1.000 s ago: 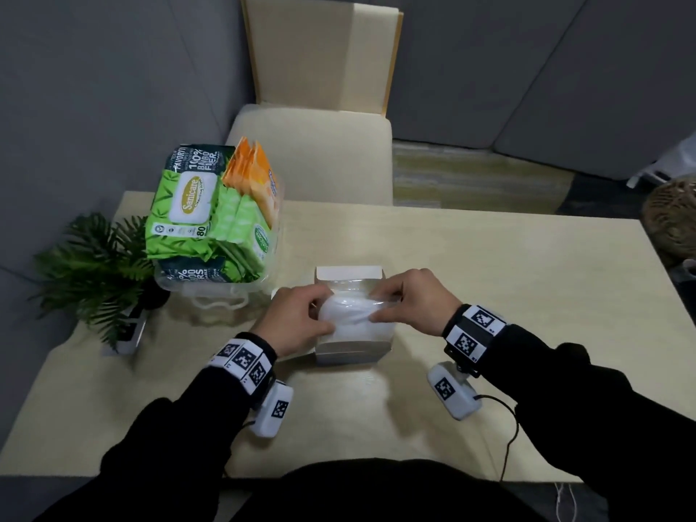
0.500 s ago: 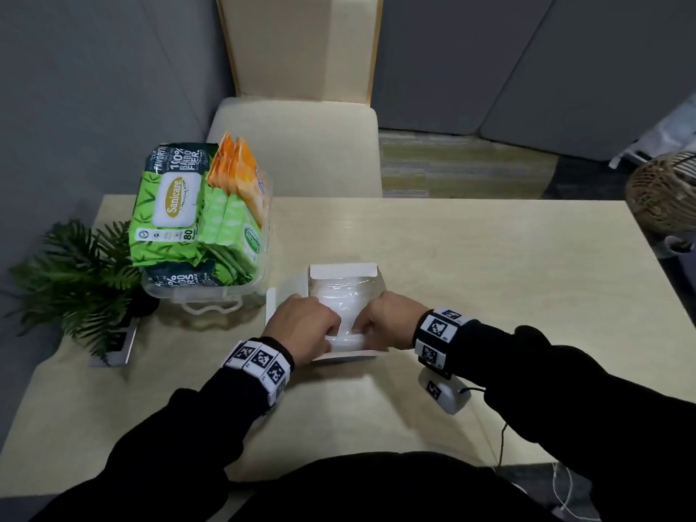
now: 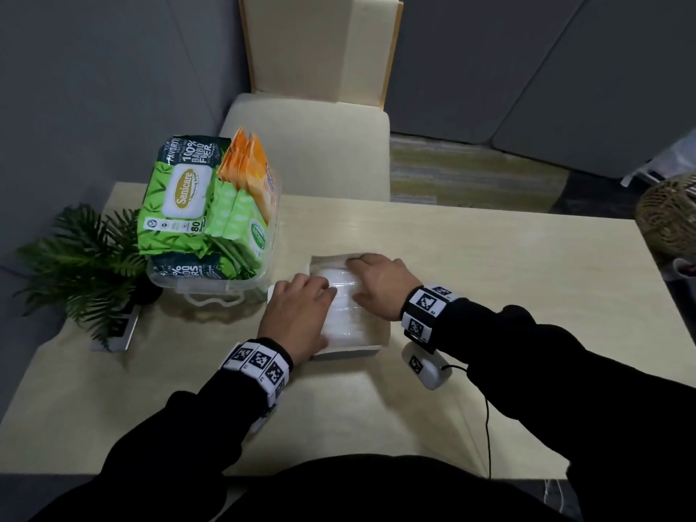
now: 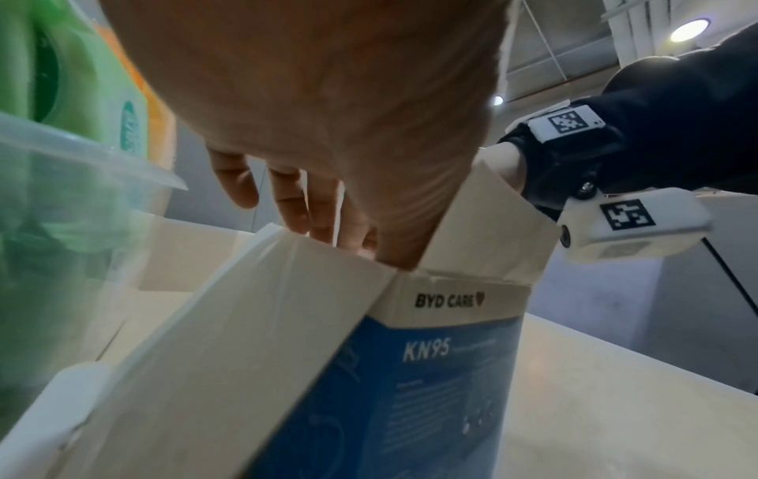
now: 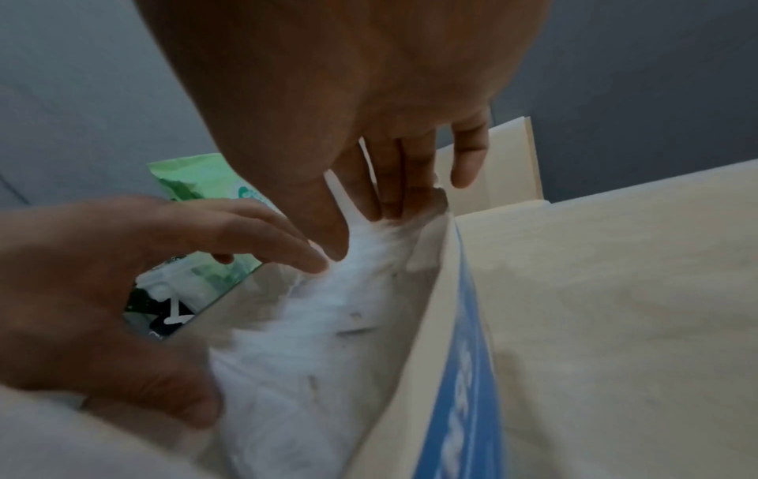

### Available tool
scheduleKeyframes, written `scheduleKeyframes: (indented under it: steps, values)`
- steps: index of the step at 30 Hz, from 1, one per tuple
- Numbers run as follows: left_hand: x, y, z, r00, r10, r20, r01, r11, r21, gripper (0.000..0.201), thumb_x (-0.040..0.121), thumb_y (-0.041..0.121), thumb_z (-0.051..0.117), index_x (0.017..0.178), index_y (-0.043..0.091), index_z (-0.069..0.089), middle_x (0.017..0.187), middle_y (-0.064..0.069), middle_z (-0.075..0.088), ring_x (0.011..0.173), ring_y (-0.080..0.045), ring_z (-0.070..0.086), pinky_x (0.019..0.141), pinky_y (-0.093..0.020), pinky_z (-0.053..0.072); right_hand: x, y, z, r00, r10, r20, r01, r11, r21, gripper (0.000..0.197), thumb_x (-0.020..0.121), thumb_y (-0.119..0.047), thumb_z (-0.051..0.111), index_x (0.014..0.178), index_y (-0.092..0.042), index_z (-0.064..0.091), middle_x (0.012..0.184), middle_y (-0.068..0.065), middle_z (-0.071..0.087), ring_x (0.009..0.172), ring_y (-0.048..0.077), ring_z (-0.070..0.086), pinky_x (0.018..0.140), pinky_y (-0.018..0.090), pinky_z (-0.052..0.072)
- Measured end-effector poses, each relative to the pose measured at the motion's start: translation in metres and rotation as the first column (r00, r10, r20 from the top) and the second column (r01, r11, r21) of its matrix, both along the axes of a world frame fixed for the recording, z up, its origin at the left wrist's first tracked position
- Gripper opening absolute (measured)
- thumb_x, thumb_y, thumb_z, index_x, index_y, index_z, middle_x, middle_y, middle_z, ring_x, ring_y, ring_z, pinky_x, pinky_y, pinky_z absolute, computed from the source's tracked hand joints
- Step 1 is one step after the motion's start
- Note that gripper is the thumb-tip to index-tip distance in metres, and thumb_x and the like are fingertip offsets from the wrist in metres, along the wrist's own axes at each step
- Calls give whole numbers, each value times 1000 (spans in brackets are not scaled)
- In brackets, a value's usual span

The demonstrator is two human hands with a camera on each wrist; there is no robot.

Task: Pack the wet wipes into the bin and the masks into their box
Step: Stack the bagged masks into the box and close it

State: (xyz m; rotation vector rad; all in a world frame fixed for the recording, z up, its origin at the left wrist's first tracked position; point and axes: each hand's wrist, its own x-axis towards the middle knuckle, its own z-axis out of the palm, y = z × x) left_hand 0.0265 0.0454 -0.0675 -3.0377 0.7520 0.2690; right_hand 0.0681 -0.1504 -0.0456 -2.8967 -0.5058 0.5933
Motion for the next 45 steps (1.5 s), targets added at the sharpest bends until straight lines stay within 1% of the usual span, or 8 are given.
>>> scheduleKeyframes:
  steps: [4,13,18,22,27,31,34,45]
  values:
    - [10,-13,6,993,97,60,-93,994,-65,68,64,38,87,123,30,56,120,3,52,107,-24,50,88,-40,42,3,-10,8,994,-25,-107,13,993,-114,34,88,-38,64,115,-18,65,116,6,68,110,31,63,84,37,45]
    - [6,-10,20,865,237,-442,-448,761,-469,19,81,24,76,92,37,69,97,13,57,84,-12,61,73,-26,46,-33,-70,20,775,-334,-537,459,881,114,56,96,-19,64,147,-6,43,95,14,78,60,19,75,51,34,59]
    - [-23,-42,39,938,187,-292,-222,970,-94,41,79,65,66,108,36,62,105,10,63,99,-20,64,79,-34,46,-46,-61,16,853,-268,-447,349,931,108,38,97,-29,63,129,-7,59,104,15,73,75,29,74,53,43,62]
    - [-30,-54,22,922,196,-334,-209,978,-4,41,85,33,69,121,23,51,118,-2,51,100,-31,63,75,-39,49,-52,-46,11,846,-242,-475,330,938,109,58,97,-41,64,148,-21,45,121,11,68,79,22,68,40,13,49]
    - [3,-47,13,928,176,-328,-283,906,-315,46,86,7,66,127,27,60,127,4,48,105,-22,61,94,-34,49,-53,-61,17,549,-382,-743,684,716,137,50,97,-26,68,137,-8,45,103,20,68,66,30,74,64,55,64]
    - [10,-53,23,979,183,-92,-203,920,-336,34,86,36,70,120,37,69,136,6,51,125,-21,49,116,-44,29,-51,-82,22,833,-397,-386,519,803,294,49,92,-26,72,134,-20,47,103,10,70,65,26,73,52,30,58]
    - [-9,-69,22,998,67,-5,-66,974,-218,37,82,52,72,116,39,74,136,9,57,132,-19,45,120,-51,19,-46,-86,18,980,-167,-111,194,933,303,55,85,-28,79,136,-21,58,114,3,67,88,16,64,79,25,49]
    - [-32,-62,7,975,219,27,-214,968,-130,51,78,54,79,124,36,68,146,3,56,140,-24,44,119,-52,26,-40,-103,-6,997,-23,69,12,989,146,45,85,-55,72,119,-26,71,131,2,50,118,25,50,97,44,49]
